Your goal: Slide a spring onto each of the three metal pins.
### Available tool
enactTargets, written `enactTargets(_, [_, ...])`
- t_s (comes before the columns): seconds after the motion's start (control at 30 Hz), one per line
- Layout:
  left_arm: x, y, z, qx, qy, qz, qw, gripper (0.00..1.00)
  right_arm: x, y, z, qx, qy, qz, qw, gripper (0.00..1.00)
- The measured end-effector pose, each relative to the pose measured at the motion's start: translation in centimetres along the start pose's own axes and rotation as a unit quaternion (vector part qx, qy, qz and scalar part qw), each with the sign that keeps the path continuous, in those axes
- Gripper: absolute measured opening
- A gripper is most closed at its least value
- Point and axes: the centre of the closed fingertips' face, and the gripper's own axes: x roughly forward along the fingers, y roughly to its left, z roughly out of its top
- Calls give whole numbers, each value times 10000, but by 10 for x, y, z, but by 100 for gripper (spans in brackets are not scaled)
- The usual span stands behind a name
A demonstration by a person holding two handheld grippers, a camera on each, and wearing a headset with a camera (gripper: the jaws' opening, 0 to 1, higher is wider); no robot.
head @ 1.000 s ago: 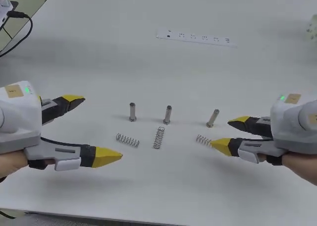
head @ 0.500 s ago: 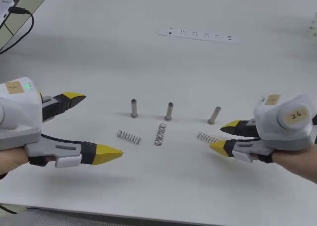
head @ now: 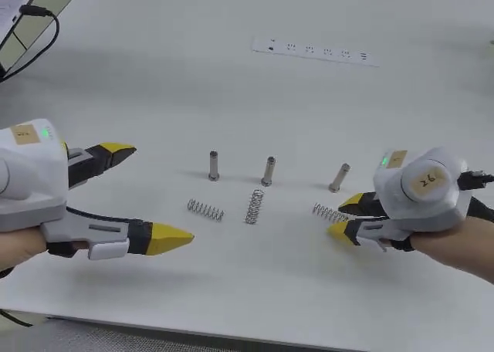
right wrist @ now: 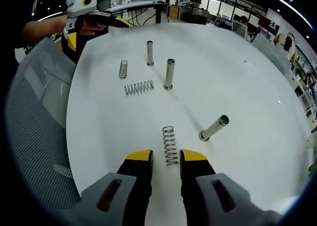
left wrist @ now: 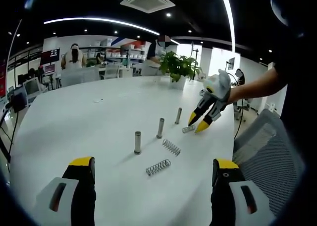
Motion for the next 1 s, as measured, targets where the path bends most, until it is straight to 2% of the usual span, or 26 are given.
enactTargets(0.33, [-2,2,-2,-18,15,28,10000,96,0,-4,-1,23,128,22,9999,12])
enactTargets(0.8, [-2,2,0,-6,19,17,10000,96,0,-3,-6,-53,232,11,9997,9])
enactTargets(0.9, [0,1,-1,3,32,-9,10000,96,1,-5,-7,143,230,3,9996,9])
enactTargets(1.0, [2,2,-4,20,80,-12,10000,96,0,-8,-7,134,228,-28,9996,8])
